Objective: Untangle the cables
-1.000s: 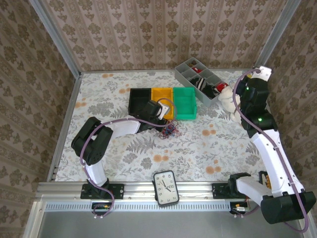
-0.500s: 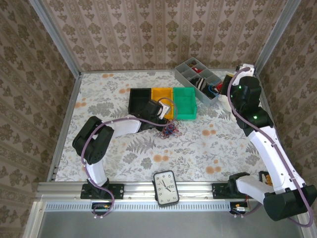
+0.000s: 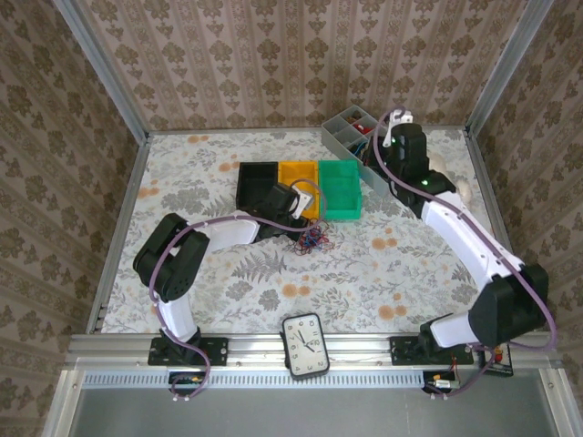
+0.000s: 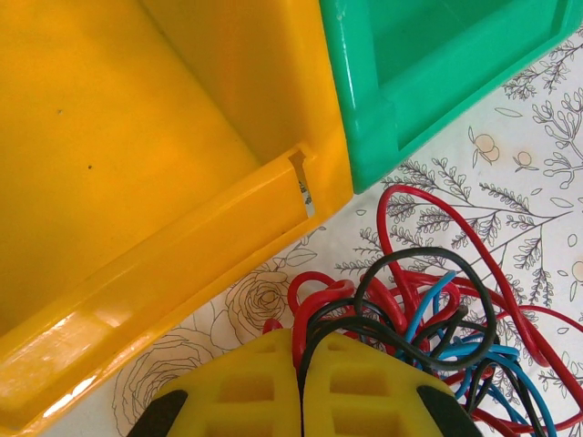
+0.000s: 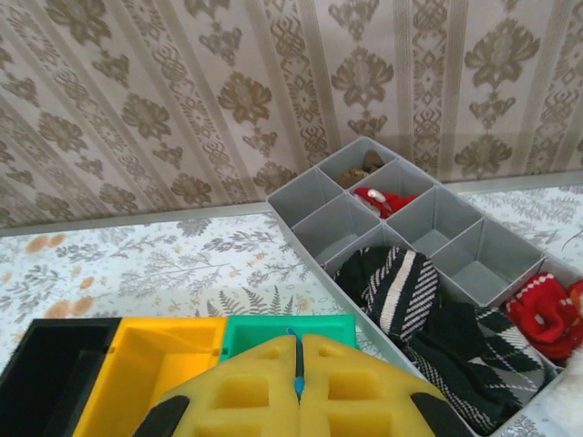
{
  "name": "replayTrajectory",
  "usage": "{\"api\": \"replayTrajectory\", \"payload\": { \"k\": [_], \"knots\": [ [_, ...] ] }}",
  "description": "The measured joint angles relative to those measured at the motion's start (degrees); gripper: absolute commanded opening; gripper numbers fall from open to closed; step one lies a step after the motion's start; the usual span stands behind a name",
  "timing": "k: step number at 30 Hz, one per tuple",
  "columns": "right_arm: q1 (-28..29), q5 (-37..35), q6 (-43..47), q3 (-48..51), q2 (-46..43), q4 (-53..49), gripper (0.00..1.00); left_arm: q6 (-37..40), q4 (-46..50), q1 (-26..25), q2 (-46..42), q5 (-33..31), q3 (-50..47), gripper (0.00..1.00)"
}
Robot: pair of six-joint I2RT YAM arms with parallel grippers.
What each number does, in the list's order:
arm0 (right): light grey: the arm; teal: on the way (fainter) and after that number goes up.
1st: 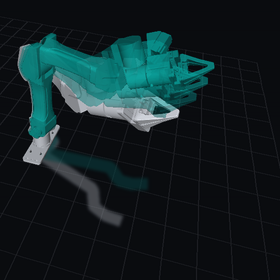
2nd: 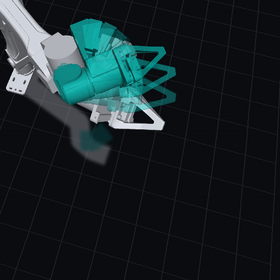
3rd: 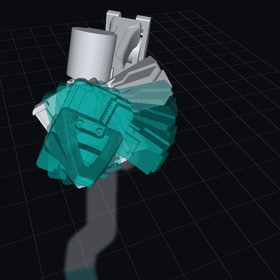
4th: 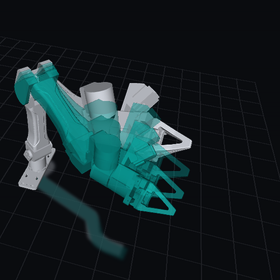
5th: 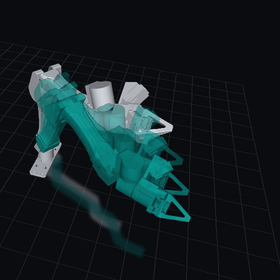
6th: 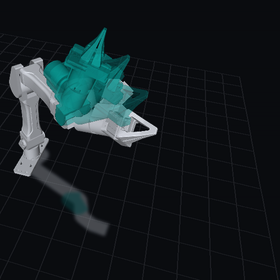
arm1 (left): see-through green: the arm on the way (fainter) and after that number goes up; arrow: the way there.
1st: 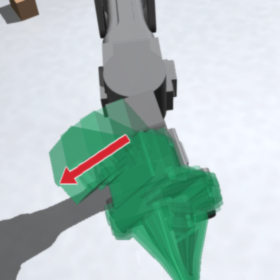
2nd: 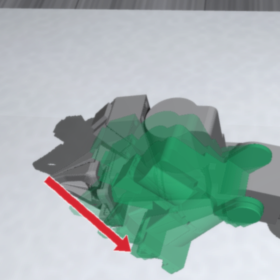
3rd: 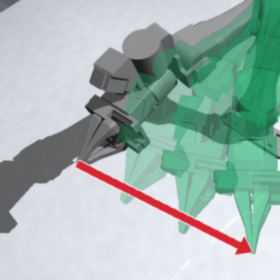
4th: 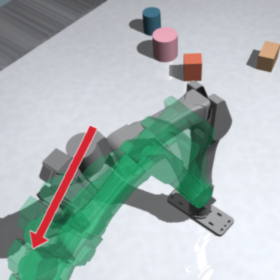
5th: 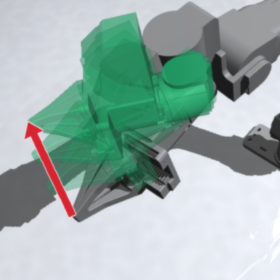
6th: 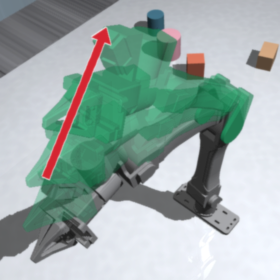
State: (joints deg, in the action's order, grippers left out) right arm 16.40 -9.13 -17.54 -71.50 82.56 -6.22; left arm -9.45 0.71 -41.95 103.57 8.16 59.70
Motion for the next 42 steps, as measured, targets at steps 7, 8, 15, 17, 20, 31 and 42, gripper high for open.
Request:
{"api": "replayTrajectory", "payload": {
  "k": [7,8,15,17,20,31,42],
  "knots": [
    [1.57,-1.57,-1.11,-0.79,8.81,-0.04,0.03,-0.02,-0.02,0.44,0.00,0.35,0.00,0.00],
    [1.95,-1.60,-1.25,-0.96,10.12,-0.11,0.03,-0.02,-0.02,0.72,0.00,0.52,0.00,0.00],
    [3.76,-1.36,-2.86,-5.92,20.04,-2.95,0.03,-0.04,-0.09,1.62,0.00,1.09,0.00,0.00],
    [3.91,-1.31,-3.52,-7.69,23.17,-3.54,0.03,-0.04,-0.11,1.60,0.00,1.11,0.00,0.00],
    [4.07,-1.27,-4.15,-10.08,27.02,-5.31,0.03,-0.04,-0.11,1.60,0.00,1.11,0.00,0.00],
    [4.57,-1.09,-5.60,-13.94,32.61,-9.70,0.41,-0.04,-0.11,1.60,0.00,1.11,-0.02,0.00],
    [4.83,-2.95,-5.11,-9.33,20.31,-9.05,0.53,-0.04,-0.33,1.86,0.00,2.38,-0.07,0.00]
  ]
}}
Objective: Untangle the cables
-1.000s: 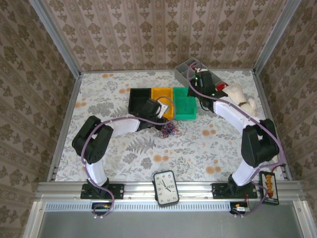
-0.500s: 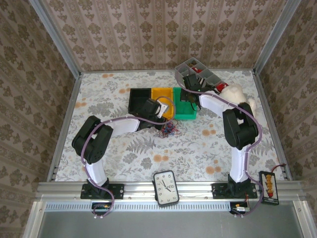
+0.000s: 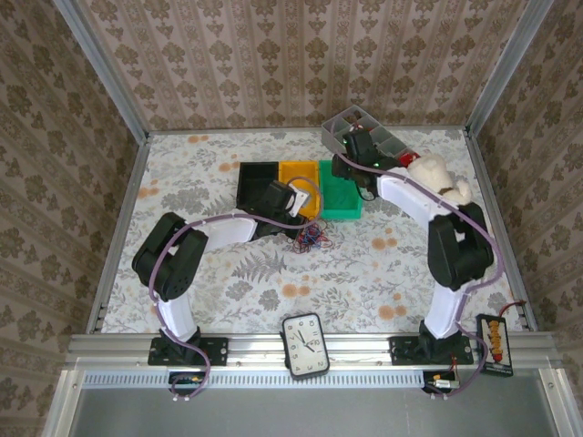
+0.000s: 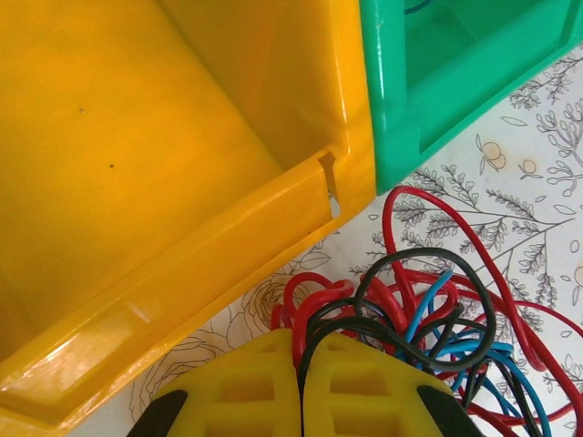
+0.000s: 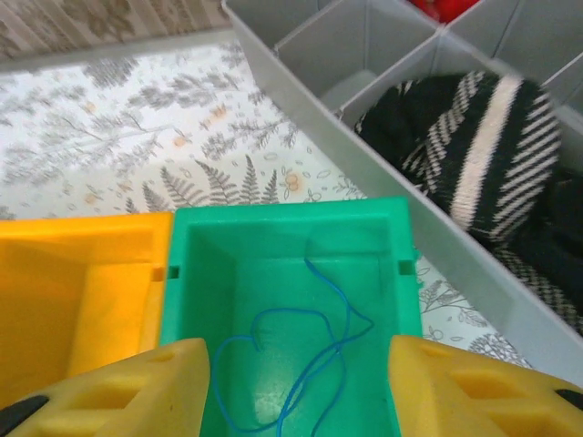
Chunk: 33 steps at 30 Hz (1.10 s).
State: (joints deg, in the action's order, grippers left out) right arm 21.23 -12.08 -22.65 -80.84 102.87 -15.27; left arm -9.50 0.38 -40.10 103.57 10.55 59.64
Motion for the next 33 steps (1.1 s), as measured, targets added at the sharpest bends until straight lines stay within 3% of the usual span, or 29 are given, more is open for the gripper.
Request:
{"api": "replayTrajectory", "payload": {
  "k": [4,8,14,19,33],
  "knots": [
    [1.03,1.20,1.09,8.87,-8.94,2.54,0.51,0.04,0.48,0.42,-0.04,1.86,0.00,0.00],
    [4.94,8.07,2.86,18.97,-15.72,4.46,0.50,0.24,1.14,0.50,-0.24,3.32,0.00,0.00],
    [12.20,18.05,3.15,29.27,-16.74,5.81,0.42,0.74,2.38,0.50,-0.68,6.21,0.00,0.00],
    [13.88,23.37,2.97,30.56,-14.86,6.80,0.34,1.01,3.45,0.52,-0.68,7.76,0.00,0.00],
    [13.03,26.25,3.43,30.27,-11.65,8.48,0.37,1.36,4.28,0.79,-0.68,8.61,0.00,0.00]
  ]
}}
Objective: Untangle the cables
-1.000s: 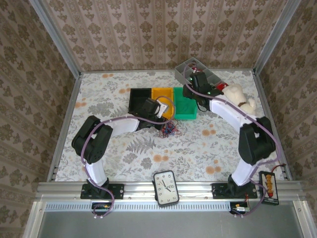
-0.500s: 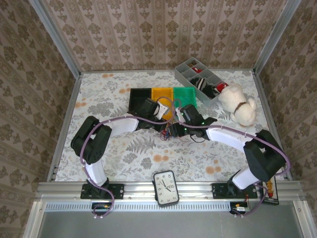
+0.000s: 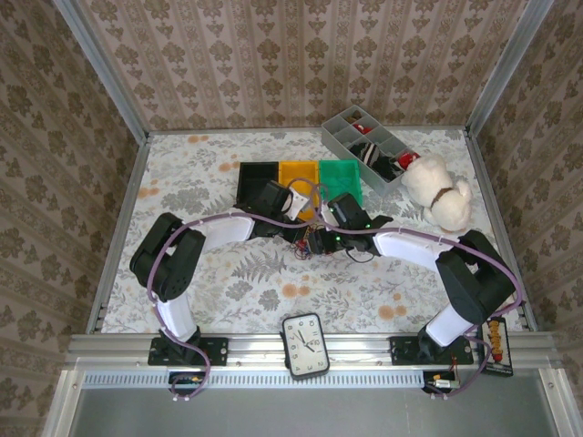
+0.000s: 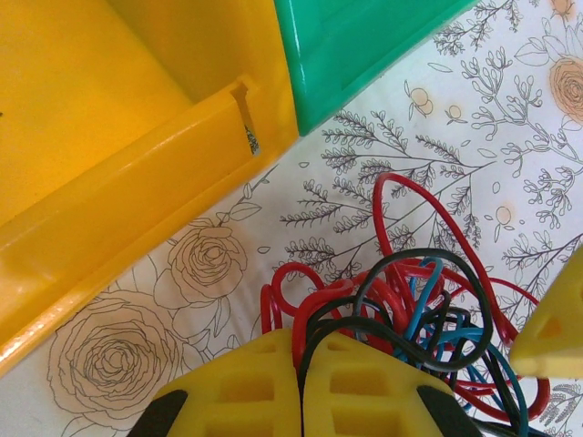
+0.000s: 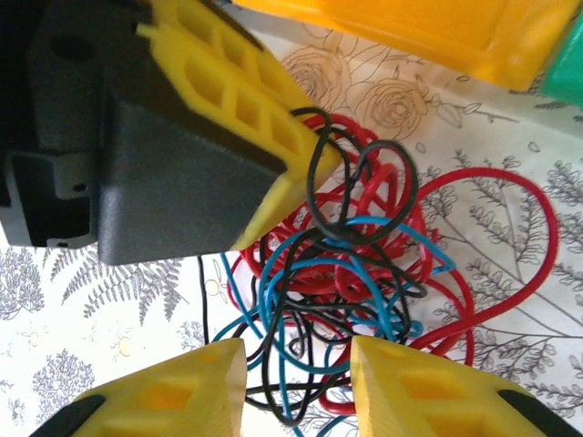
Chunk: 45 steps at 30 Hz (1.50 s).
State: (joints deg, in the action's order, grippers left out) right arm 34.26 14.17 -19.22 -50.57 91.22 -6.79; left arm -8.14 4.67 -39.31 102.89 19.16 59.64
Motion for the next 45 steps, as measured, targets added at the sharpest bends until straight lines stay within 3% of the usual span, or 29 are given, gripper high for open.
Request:
{"api": "replayTrajectory", "payload": {
  "k": [8,24,36,41,45],
  "knots": [
    [-6.25,-0.02,-1.18,0.04,-1.92,2.05,0.37,0.09,0.00,0.00,0.00,0.55,0.00,0.00],
    [-6.32,0.92,-3.58,-1.99,6.05,2.97,0.30,0.42,0.00,0.00,0.00,0.61,0.00,0.00],
    [-6.32,2.25,-5.73,-2.69,9.42,5.70,0.33,0.66,0.44,-0.02,0.02,0.59,0.02,0.00],
    [-6.23,0.59,-6.12,0.00,6.05,6.54,0.33,0.66,0.72,-0.02,0.02,0.59,0.02,0.00],
    [-5.62,-2.32,-5.42,2.89,-1.66,6.27,0.33,0.66,0.72,-0.02,0.02,0.59,0.04,0.00]
  ]
}}
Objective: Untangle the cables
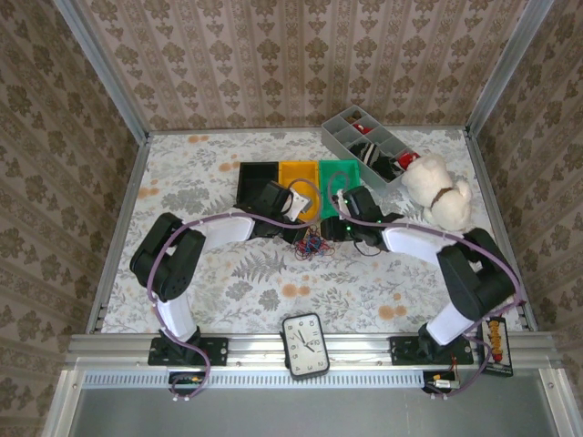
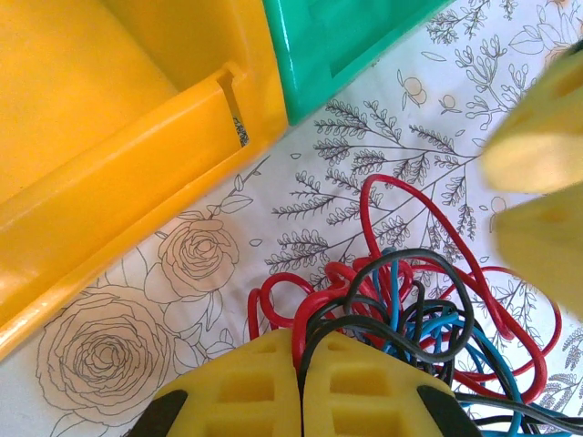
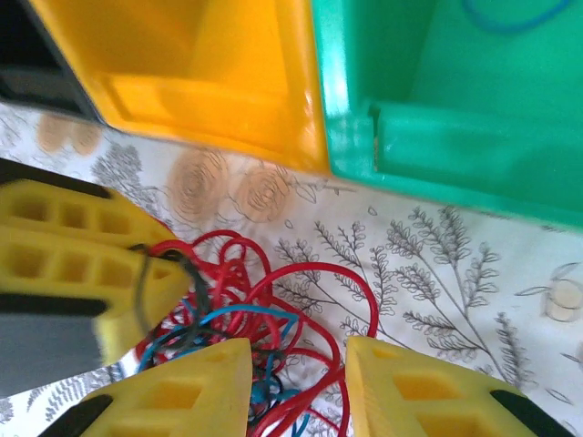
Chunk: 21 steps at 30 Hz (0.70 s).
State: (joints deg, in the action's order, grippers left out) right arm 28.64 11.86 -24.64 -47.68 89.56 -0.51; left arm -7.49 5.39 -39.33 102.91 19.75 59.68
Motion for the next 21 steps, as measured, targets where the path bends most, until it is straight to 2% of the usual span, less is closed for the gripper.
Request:
{"api": "replayTrajectory", "payload": {
  "k": [4,7,14,21],
  "knots": [
    [1.42,-0.44,2.49,0.72,-5.79,-1.33,0.32,0.00,0.15,0.00,0.39,0.22,0.22,0.00],
    [2.95,2.16,4.90,0.72,-6.60,-2.43,0.32,0.00,0.50,0.00,0.68,0.46,0.72,0.00],
    [4.96,8.83,6.71,0.72,-4.04,-3.93,0.31,0.00,0.74,0.00,1.49,0.90,1.46,0.00],
    [4.96,11.32,6.64,0.07,0.20,-3.37,0.31,0.00,0.90,0.00,1.51,1.05,1.51,0.00]
  ]
}}
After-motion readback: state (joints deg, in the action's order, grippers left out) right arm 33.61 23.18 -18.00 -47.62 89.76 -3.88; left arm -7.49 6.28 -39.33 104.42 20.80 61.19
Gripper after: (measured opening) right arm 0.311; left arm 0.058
